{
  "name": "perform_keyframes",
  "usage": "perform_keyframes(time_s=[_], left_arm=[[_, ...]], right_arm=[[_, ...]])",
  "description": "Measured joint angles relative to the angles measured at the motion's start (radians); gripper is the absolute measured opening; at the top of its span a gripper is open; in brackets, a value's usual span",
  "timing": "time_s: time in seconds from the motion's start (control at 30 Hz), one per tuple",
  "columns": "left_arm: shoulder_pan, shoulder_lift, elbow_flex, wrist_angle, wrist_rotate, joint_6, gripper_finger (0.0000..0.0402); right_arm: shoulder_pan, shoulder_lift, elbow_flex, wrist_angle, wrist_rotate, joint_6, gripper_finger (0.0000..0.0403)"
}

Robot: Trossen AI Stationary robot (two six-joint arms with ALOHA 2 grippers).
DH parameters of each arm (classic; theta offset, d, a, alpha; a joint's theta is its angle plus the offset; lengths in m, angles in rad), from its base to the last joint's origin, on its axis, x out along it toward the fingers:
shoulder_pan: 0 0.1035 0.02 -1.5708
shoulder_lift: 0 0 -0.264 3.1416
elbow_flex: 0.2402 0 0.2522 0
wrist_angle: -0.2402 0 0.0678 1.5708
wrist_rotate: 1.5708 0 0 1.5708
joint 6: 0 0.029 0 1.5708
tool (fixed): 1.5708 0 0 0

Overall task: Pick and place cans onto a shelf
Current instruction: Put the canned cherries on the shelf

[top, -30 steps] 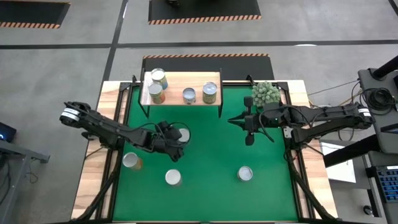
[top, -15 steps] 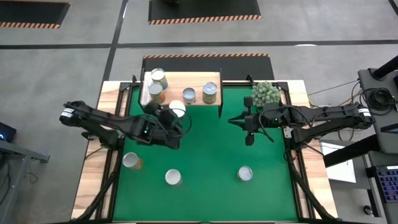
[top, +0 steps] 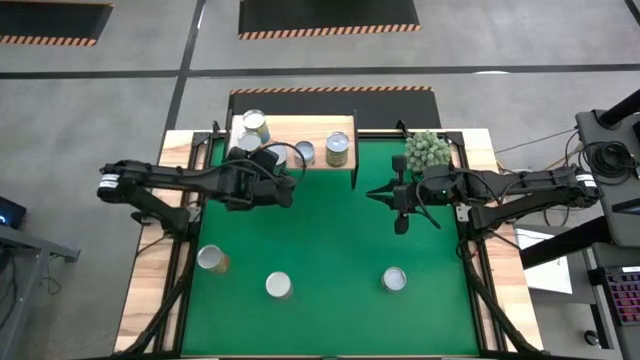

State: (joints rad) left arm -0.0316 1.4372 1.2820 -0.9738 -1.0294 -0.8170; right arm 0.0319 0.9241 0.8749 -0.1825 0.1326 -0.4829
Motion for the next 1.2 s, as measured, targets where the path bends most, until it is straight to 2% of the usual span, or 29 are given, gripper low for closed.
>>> perform_keyframes(time_s=[0.37, 0.87, 1.2], left_arm=[[0.047, 0.000, -0.062, 0.096, -0.005, -0.009, 0.0294], [0.074, 0.001, -0.065, 0.174, -0.009, 0.023, 0.0319], [0.082, 0.002, -0.065, 0.196, -0.009, 0.021, 0.0321]], right_arm=[[0.000, 0.000, 0.000, 0.000, 0.000, -0.007, 0.0013], [0.000, 0.000, -0.001, 0.000, 0.000, -0.008, 0.0013], [0.000, 0.000, -0.001, 0.000, 0.000, -0.010, 0.0013]])
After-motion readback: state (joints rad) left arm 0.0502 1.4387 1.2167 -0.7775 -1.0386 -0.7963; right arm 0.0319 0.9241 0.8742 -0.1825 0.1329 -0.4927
